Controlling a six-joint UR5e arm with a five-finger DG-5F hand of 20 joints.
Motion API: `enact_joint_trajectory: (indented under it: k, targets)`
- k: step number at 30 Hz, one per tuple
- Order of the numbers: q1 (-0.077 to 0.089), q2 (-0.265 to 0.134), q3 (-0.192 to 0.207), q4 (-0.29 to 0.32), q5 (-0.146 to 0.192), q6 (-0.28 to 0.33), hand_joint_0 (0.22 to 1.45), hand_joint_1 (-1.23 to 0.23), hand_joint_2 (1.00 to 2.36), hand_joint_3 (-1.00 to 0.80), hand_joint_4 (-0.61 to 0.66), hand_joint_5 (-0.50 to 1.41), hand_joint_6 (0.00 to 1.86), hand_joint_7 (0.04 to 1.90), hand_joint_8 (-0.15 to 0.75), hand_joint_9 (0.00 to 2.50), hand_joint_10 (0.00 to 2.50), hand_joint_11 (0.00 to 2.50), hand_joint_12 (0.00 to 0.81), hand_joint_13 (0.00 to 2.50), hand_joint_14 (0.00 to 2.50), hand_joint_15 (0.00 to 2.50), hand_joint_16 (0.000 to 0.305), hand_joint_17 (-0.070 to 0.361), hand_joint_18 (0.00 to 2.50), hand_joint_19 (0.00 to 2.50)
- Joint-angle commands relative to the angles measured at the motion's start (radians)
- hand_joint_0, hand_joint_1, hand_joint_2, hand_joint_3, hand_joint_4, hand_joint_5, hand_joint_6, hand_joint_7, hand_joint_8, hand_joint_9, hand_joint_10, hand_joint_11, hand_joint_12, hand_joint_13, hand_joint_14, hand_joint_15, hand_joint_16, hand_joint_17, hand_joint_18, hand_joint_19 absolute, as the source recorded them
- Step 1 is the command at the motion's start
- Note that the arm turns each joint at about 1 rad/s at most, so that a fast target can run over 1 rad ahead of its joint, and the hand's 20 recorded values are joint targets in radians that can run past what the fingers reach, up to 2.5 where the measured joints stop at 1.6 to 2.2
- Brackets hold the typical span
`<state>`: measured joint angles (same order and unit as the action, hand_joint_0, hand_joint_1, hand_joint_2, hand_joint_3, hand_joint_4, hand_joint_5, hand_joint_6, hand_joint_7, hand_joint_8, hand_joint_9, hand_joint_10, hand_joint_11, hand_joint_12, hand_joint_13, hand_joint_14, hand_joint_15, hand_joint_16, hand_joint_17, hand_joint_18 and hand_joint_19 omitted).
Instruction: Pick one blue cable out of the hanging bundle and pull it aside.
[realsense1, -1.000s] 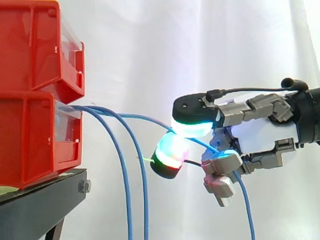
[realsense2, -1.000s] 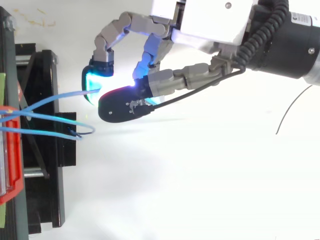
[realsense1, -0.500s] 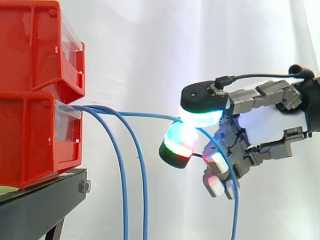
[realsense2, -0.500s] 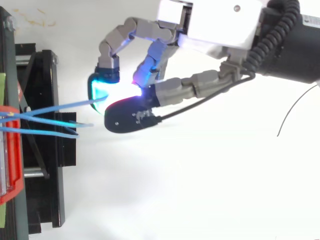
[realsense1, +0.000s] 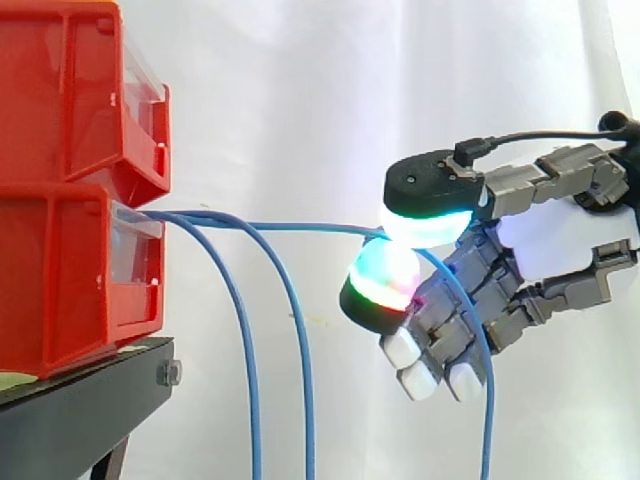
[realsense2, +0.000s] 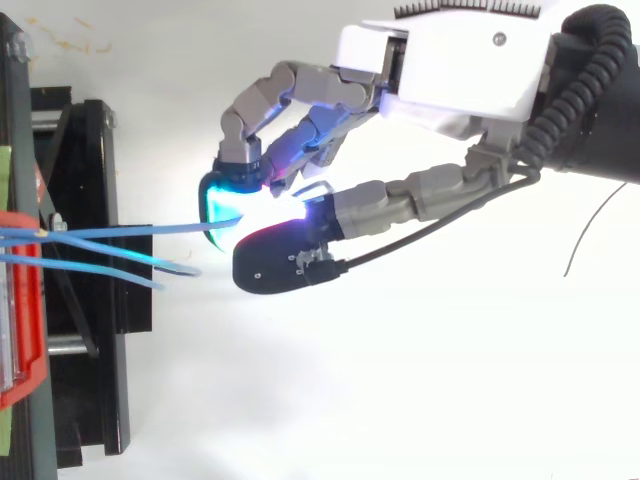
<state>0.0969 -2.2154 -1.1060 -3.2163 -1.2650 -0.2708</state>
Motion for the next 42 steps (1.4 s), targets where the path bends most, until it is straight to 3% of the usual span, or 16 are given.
enact_joint_trajectory:
  k: [1, 4, 8, 16, 19, 26, 34, 42]
  targets:
    - [0.001, 0.0, 0.0, -0.01, -0.001, 0.018, 0.56, -0.75, 1.02, -0.12, -0.13, -0.14, 0.92, 0.96, 0.185, 0.7, 0.01, 0.44, 0.309, 0.59, 0.02, 0.52, 0.036, 0.08, 0.45, 0.69]
    - [0.003, 0.0, 0.0, -0.011, -0.001, 0.021, 0.54, -0.74, 1.01, -0.37, -0.07, -0.13, 0.92, 0.92, 0.2, 0.69, 0.02, 0.45, 0.315, 0.59, 0.02, 0.52, 0.037, 0.084, 0.44, 0.69]
    - [0.003, 0.0, 0.0, -0.011, -0.002, 0.021, 0.5, -0.66, 1.0, -0.5, -0.04, -0.13, 0.91, 0.9, 0.229, 0.75, 0.02, 0.48, 0.333, 0.62, 0.02, 0.53, 0.041, 0.093, 0.49, 0.7]
    - [0.003, 0.0, 0.0, -0.011, -0.004, 0.021, 0.5, -0.51, 1.0, -0.5, -0.03, -0.13, 0.91, 0.92, 0.244, 0.81, 0.02, 0.53, 0.339, 0.66, 0.02, 0.54, 0.043, 0.096, 0.53, 0.72]
    - [0.001, 0.0, 0.0, -0.011, -0.004, 0.021, 0.56, -0.47, 1.01, -0.44, -0.03, -0.13, 0.9, 0.96, 0.233, 0.83, 0.02, 0.55, 0.322, 0.69, 0.02, 0.57, 0.04, 0.09, 0.54, 0.74]
    - [0.003, 0.0, 0.0, -0.011, -0.004, 0.021, 0.55, -0.64, 1.02, -0.19, -0.02, -0.12, 0.91, 0.96, 0.247, 0.86, 0.02, 0.59, 0.332, 0.72, 0.02, 0.59, 0.04, 0.091, 0.59, 0.74]
    - [0.001, 0.0, 0.0, -0.011, -0.004, 0.021, 0.57, -0.78, 1.02, -0.14, 0.0, -0.13, 0.92, 0.96, 0.241, 0.84, 0.02, 0.61, 0.329, 0.71, 0.02, 0.6, 0.04, 0.091, 0.59, 0.73]
    - [0.001, 0.0, 0.0, -0.011, -0.004, 0.022, 0.57, -0.78, 1.02, -0.16, 0.01, -0.14, 0.92, 0.94, 0.239, 0.84, 0.02, 0.64, 0.331, 0.71, 0.02, 0.6, 0.041, 0.091, 0.58, 0.73]
